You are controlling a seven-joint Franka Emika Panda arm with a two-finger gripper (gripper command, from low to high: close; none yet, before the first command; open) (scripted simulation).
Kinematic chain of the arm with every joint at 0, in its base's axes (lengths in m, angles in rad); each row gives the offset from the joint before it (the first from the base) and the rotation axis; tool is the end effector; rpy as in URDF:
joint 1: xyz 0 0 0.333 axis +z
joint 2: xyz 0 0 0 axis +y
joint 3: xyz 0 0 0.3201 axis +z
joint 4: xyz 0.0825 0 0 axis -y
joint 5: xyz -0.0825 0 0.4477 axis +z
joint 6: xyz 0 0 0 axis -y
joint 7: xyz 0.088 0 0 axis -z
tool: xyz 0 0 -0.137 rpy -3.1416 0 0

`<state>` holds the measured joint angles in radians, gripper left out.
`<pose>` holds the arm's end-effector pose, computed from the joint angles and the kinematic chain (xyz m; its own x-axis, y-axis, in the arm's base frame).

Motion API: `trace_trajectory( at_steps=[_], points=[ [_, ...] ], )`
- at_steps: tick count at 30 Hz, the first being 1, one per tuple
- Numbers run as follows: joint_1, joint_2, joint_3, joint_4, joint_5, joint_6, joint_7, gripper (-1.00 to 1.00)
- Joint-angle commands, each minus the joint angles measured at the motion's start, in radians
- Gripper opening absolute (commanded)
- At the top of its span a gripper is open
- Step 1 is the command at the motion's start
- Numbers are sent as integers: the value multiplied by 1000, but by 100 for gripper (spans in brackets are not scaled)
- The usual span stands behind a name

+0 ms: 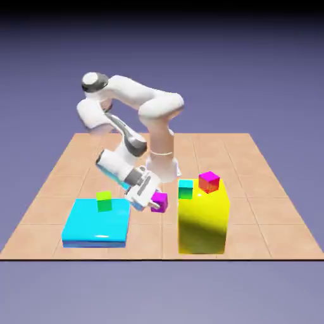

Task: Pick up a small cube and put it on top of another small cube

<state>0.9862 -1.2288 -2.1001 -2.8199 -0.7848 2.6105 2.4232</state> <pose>0.3473 -0.0395 0.0888 -0.7980 -0.1802 -0.5751 -0.5553 0.5906 0.5855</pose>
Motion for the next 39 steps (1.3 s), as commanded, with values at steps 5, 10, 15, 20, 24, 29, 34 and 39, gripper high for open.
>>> trace_trajectory(
  at_steps=[5, 10, 15, 20, 24, 29, 34, 39],
  points=[
    [51, 156, 53, -36, 217, 105, -124, -100],
    [34, 235, 141, 36, 285, 152, -310, -100],
    [96, 306, 298, 173, 200, 152, -528, -100],
    [179, 451, 275, 288, 345, 61, -745, -100],
    [252, 581, 226, 376, 501, -29, -919, -100],
    [331, 725, 137, 455, 703, -137, -1085, -100],
    [381, 823, -15, 461, 920, -237, -1131, -100],
    [471, 926, -190, 444, 1138, -353, -1133, -100]
  ],
)
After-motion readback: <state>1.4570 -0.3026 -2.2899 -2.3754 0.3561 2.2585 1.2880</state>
